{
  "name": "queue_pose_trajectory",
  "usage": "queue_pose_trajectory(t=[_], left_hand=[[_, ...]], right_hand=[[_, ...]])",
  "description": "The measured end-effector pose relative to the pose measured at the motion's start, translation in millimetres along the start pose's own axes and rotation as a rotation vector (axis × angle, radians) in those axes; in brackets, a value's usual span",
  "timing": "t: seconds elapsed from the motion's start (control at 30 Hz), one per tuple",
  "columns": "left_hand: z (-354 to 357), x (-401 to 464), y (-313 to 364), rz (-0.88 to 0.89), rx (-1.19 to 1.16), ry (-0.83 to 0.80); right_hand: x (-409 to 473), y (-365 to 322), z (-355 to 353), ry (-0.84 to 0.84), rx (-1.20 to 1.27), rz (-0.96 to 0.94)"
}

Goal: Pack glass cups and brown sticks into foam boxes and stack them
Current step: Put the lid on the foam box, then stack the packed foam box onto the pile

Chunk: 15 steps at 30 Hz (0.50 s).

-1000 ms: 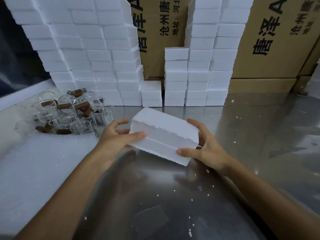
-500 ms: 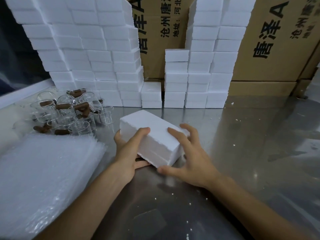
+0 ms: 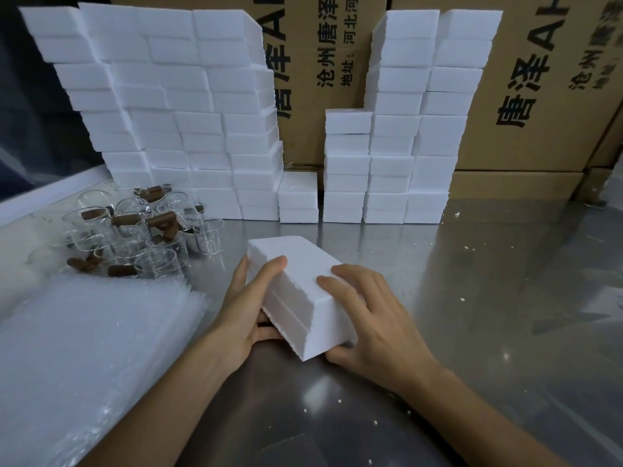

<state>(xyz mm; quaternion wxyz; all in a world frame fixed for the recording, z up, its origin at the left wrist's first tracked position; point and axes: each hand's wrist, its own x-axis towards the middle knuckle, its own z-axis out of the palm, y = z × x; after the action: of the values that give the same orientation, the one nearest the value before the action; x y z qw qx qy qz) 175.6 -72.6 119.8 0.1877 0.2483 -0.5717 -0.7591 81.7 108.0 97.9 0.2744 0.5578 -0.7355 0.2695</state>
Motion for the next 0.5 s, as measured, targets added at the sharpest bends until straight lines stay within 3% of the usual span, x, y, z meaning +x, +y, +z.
queue_pose_trajectory(t=[0.23, 0.4, 0.5], left_hand=[[-2.5, 1.9, -2.7, 0.026, 0.019, 0.002], [3.0, 9.3, -16.9, 0.121, 0.009, 0.144], [3.1, 12.8, -28.9, 0.205, 0.133, 0.181]], right_hand=[[-0.8, -3.1, -0.3, 0.008, -0.024, 0.026], [17.3, 13.0, -8.0, 0.063, -0.094, 0.094], [58.2, 36.3, -19.0, 0.106, -0.193, 0.094]])
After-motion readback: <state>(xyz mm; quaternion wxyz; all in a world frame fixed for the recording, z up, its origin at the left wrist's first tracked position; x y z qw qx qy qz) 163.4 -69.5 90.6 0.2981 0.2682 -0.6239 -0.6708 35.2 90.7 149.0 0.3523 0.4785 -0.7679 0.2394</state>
